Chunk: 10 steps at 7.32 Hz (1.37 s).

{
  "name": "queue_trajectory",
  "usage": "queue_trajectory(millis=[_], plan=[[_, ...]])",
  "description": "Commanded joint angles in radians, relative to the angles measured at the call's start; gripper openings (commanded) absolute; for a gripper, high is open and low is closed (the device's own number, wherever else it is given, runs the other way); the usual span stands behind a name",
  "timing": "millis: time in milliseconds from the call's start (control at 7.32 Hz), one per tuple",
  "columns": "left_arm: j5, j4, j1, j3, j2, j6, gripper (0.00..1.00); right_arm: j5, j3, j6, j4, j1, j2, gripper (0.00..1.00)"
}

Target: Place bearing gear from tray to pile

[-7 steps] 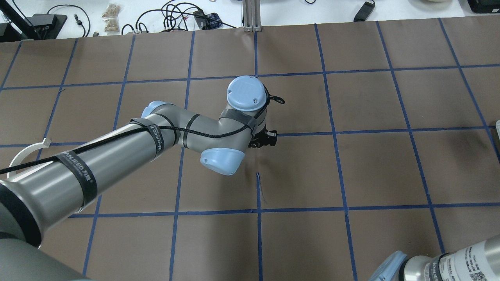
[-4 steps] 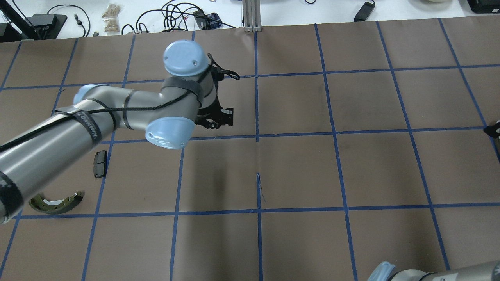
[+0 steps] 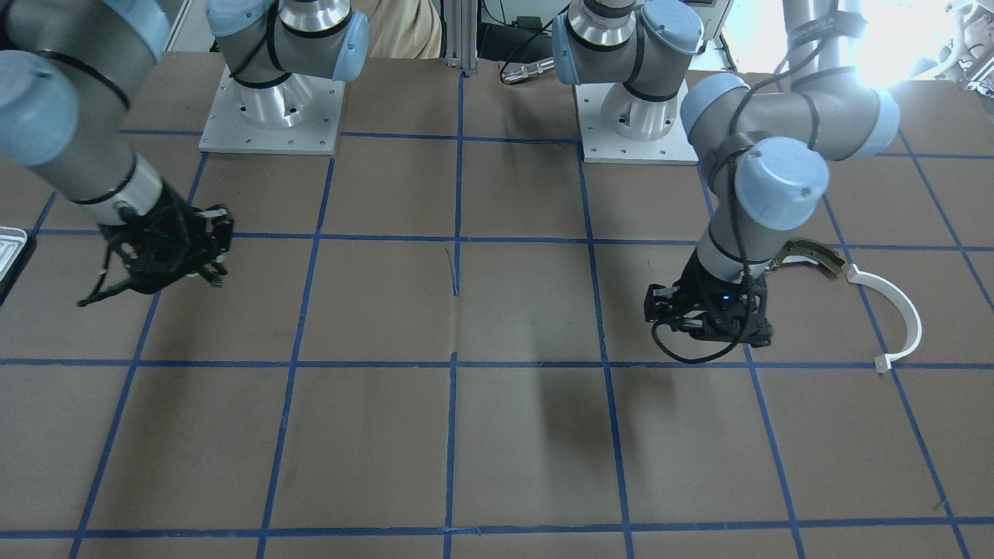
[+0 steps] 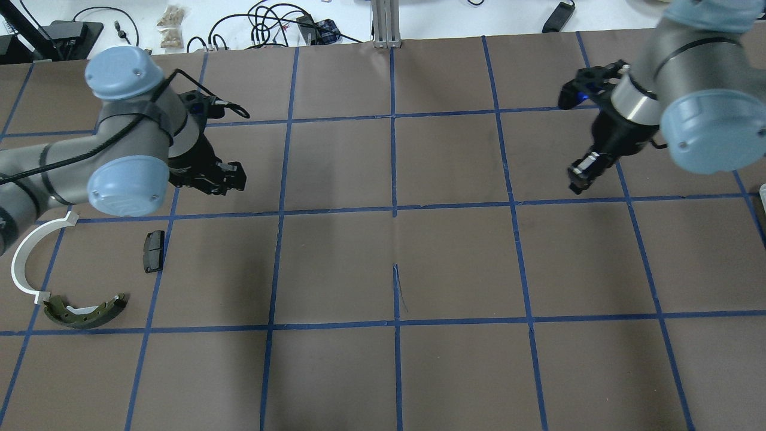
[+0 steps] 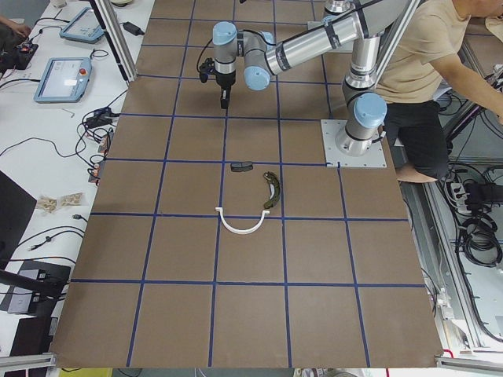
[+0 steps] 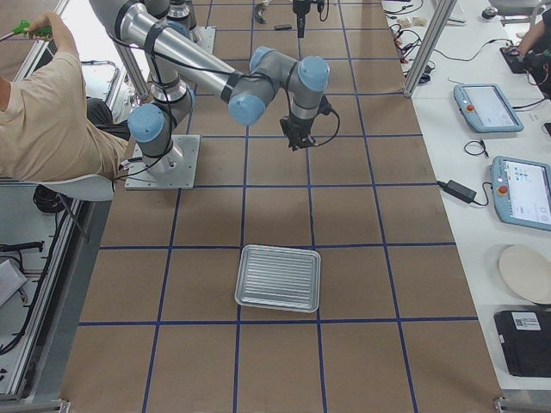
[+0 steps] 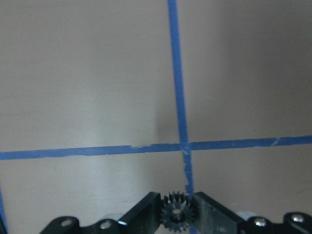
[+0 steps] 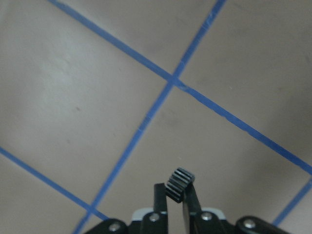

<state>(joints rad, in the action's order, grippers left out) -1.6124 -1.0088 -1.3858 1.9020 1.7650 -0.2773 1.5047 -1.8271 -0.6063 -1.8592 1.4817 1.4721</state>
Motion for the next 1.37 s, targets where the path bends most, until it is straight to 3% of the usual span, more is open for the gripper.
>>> queue_trajectory(millis=[0,273,547,683,820,957,1093,1230], plan=[[0.005,0.012,0.188,0.008,0.028,-0.22,0.0,-0.026,-0.003,0.605,-0.269,0.263,-0.109,0.0],[0.009,0.015,0.321,0.035,0.048,-0.385,0.0,-0.029,-0.004,0.922,-0.543,0.426,-0.278,0.0],[0.034,0.108,0.424,0.064,0.094,-0.483,0.0,-0.027,-0.004,0.961,-0.549,0.453,-0.326,0.0],[0.035,0.133,0.427,0.063,0.132,-0.48,0.0,-0.026,0.0,0.973,-0.552,0.453,-0.328,0.58],[0.035,0.18,0.427,0.065,0.167,-0.482,0.0,-0.023,0.011,0.971,-0.552,0.45,-0.32,1.0],[0.034,0.191,0.427,0.063,0.185,-0.49,0.12,-0.021,0.035,0.971,-0.546,0.43,-0.311,1.0],[0.025,0.191,0.426,0.046,0.188,-0.476,0.96,-0.021,0.093,0.959,-0.447,0.389,-0.274,1.0],[0.017,0.179,0.407,0.036,0.157,-0.462,1.0,-0.023,0.192,0.929,-0.237,0.315,-0.215,1.0]])
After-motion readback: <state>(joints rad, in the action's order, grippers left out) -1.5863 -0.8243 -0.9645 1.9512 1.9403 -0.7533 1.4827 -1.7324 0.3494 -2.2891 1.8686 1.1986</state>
